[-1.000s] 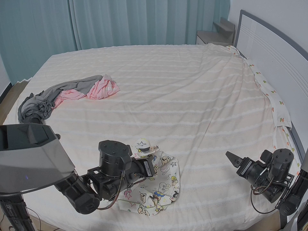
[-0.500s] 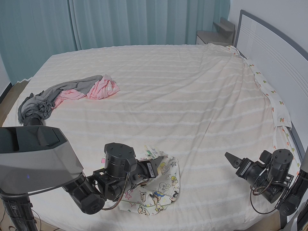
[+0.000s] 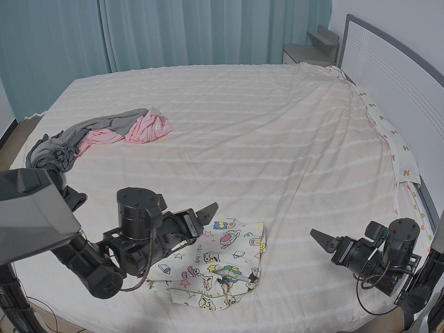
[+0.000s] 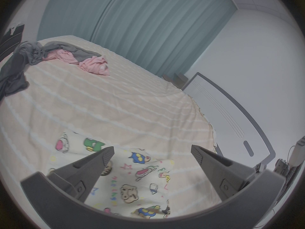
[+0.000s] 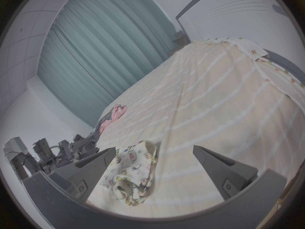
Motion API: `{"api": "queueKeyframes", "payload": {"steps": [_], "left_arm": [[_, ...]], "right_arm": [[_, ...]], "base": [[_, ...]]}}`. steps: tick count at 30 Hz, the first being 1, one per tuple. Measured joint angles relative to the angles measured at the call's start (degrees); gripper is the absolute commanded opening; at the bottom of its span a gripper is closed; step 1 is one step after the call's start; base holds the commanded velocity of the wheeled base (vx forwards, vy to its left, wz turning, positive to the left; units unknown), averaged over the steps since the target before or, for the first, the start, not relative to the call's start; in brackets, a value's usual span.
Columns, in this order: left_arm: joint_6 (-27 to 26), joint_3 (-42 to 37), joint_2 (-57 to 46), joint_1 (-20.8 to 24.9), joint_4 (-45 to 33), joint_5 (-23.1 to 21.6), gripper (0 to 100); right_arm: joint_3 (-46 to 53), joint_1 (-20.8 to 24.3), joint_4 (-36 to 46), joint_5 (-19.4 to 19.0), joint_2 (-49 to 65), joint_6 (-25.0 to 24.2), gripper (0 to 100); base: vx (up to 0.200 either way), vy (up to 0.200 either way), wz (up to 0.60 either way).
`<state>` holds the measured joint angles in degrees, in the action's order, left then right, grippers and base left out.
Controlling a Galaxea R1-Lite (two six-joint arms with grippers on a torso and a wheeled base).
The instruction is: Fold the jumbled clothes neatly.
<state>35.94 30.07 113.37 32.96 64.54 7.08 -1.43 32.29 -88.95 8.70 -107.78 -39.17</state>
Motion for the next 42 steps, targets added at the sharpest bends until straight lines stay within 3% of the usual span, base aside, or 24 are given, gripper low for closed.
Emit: {"api": "queueKeyframes", "payload": {"steps": [6, 13, 16, 26, 42], "left_arm": [[5.6, -11.3, -6.0, -8.5, 0.0, -8.3, 100], [11.1, -23.7, -10.3, -18.6, 0.0, -25.5, 100], [12.0, -26.7, -10.1, -22.2, 0.2, -29.2, 100], [12.9, -29.0, -3.9, -27.2, 5.5, -31.2, 100], [13.0, -29.1, -1.1, -27.8, 5.8, -31.2, 100]], "right_arm": [[-1.8, 2.1, 0.0, -8.2, -2.0, -0.3, 100], [-8.0, 4.1, 0.0, -11.6, -10.6, -1.6, 100], [-12.3, 5.8, 0.1, -12.1, -15.2, -1.8, 100], [-23.7, 9.3, 10.0, -12.8, -24.1, -2.0, 100], [-27.1, 8.3, 10.4, -12.5, -28.3, -1.3, 100]], "base": [[0.0, 0.0, 0.0], [0.0, 0.0, 0.0], [0.0, 0.0, 0.0], [0.0, 0.0, 0.0], [0.0, 0.0, 0.0]]}}
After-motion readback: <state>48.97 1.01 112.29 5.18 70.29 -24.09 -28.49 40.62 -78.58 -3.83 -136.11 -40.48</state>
